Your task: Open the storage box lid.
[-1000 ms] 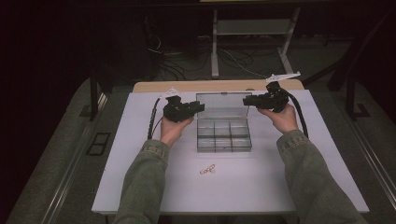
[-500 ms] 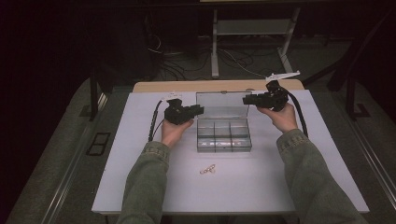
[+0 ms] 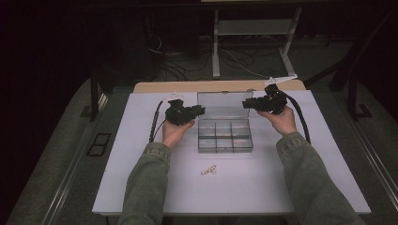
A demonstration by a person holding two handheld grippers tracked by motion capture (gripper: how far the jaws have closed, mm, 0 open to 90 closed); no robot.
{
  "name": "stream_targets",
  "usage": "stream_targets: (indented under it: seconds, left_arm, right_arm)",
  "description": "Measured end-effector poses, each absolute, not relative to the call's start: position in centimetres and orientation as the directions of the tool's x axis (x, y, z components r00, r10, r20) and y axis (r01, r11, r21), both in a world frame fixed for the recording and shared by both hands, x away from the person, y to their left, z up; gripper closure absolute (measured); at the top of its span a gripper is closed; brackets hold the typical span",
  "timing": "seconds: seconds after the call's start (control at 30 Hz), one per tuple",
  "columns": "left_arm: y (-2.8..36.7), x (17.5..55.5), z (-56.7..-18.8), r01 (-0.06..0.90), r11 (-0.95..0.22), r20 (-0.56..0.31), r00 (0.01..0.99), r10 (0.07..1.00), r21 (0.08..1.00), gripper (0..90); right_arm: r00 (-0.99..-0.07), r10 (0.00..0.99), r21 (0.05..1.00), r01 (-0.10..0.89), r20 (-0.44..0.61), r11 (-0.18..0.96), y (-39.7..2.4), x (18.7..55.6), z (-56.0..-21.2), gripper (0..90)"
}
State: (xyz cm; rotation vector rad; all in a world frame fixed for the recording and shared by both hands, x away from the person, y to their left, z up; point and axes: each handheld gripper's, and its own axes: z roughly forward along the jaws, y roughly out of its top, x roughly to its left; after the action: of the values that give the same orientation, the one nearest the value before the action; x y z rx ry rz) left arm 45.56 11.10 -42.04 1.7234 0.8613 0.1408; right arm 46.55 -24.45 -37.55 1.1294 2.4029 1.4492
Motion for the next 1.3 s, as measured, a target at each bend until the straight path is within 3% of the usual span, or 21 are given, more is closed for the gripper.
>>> stream_targets:
  seconds: [0.47,0.7,0.9,1.13,1.3]
  left_arm:
    - [11.1,45.7,-42.2,0.468,-0.071,-0.332,0.718,0.612,0.881,68.6]
    - [11.1,45.9,-42.5,0.469,-0.055,-0.339,0.709,0.619,0.881,69.0]
    - [11.1,46.3,-43.0,0.510,0.013,-0.409,0.673,0.616,0.860,64.5]
    - [10.7,46.6,-44.5,0.553,-0.078,-0.382,0.663,0.643,0.829,68.7]
    - [10.5,46.7,-44.8,0.569,-0.065,-0.402,0.653,0.642,0.820,69.3]
  right_arm:
    - [-0.710,0.636,0.772,0.574,0.303,0.273,-24.5,46.9,-40.4,65.2]
    - [-0.689,0.648,0.770,0.590,0.324,0.243,-24.5,47.1,-41.5,69.1]
    - [-0.677,0.674,0.776,0.582,0.296,0.244,-24.3,47.2,-41.7,70.8]
    - [-0.650,0.694,0.770,0.600,0.310,0.217,-24.2,47.5,-42.2,69.8]
    - [-0.635,0.686,0.761,0.623,0.355,0.182,-24.5,47.8,-42.7,69.6]
